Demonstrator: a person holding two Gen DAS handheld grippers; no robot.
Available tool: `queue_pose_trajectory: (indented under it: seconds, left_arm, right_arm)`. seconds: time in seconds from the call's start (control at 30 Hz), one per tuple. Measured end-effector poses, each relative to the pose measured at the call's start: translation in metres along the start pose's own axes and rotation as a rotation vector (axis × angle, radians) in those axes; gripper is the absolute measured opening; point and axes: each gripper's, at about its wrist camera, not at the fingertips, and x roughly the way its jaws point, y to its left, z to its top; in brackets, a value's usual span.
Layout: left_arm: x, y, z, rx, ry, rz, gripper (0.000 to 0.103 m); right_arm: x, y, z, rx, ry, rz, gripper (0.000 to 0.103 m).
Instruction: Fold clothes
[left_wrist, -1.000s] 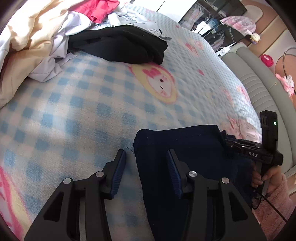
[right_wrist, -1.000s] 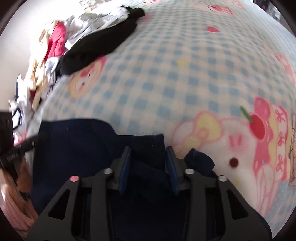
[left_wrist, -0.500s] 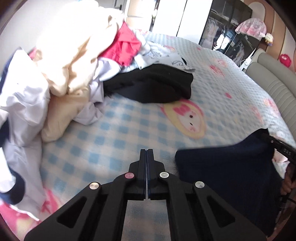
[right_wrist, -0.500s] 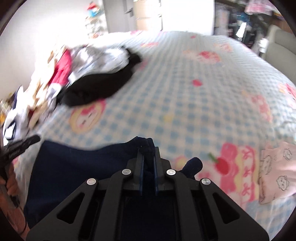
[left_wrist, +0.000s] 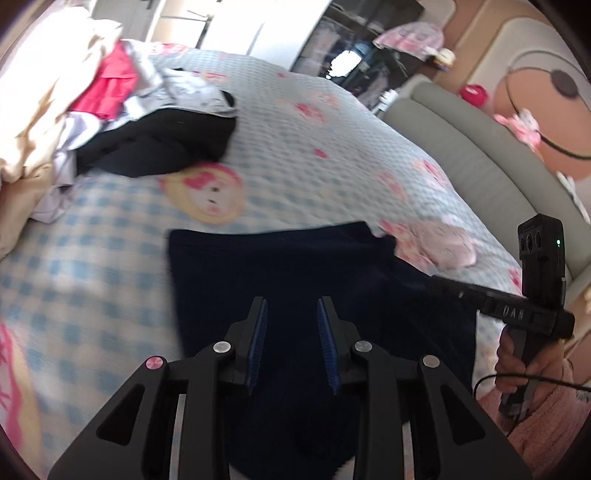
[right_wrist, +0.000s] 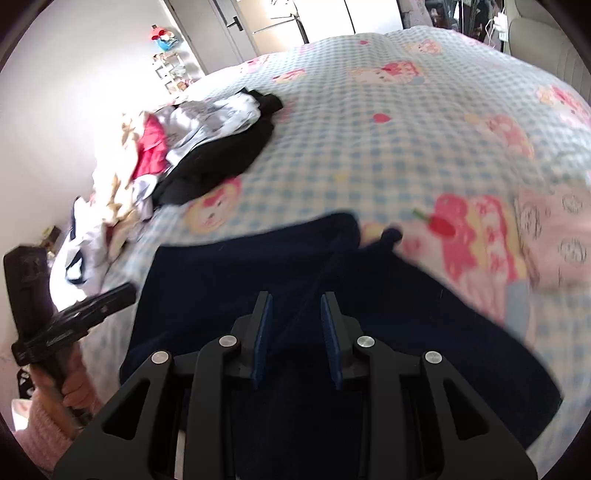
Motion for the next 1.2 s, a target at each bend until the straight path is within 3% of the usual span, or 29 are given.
queue_pose_trajectory:
  seconds: [0.13,0.23,0.3,0.43,0.53,0.63,0.73,0.83,0.87,0.93,1.07,1.2]
  left_arm:
    - [0.011,-0.029,-0.02,0.008,0.06,-0.05,0.03]
    - [0.022,-0.039,-0.035,0.013,0.095,-0.047,0.03]
    - [0.032,-0.041,-0.047,0.009,0.146,0.016,0.03]
    - [0.027,-0.037,-0.059,-0.035,0.165,0.066,0.029]
    - [-0.003,-0.024,-0.059,-0.12,0.071,0.033,0.03]
    - [-0.021,-0.012,-0.061,-0.176,0.018,0.016,0.03]
    - [-0.025,-0.021,-0.063,-0.144,0.022,-0.047,0.03]
    - [-0.034,-0.055,-0.063,-0.036,-0.026,-0.146,0.03]
    - [-0.029,-0.066,-0.062,0.0,-0.009,-0.148,0.03]
    - [-0.01,-0.076,-0.06,0.027,0.045,-0.082,0.03]
    - [0.029,-0.066,-0.069,-0.019,0.19,0.022,0.03]
    - [0.031,-0.064,-0.082,-0.01,0.214,-0.034,0.031]
  right_arm:
    - [-0.008,0.003,-0.04,-0.006,0.039,-0.042,0.027]
    - [-0.013,-0.005,-0.07,0.032,0.066,-0.06,0.027]
    - [-0.008,-0.014,-0.089,0.069,0.103,-0.095,0.027]
    - [-0.013,-0.027,-0.112,0.102,0.121,-0.16,0.025]
    - [-0.027,-0.031,-0.117,0.115,0.107,-0.176,0.025]
    - [-0.037,-0.02,-0.119,0.083,0.083,-0.114,0.029]
    - [-0.046,-0.009,-0.12,0.05,0.06,-0.054,0.033]
    - [-0.033,0.01,-0.123,-0.017,0.09,-0.073,0.033]
    - [-0.029,0.016,-0.124,-0.038,0.095,-0.087,0.033]
    - [-0.023,0.022,-0.128,-0.068,0.108,-0.13,0.033]
    - [-0.03,0.022,-0.127,-0.055,0.096,-0.131,0.033]
    - [-0.036,0.023,-0.126,-0.041,0.085,-0.131,0.033]
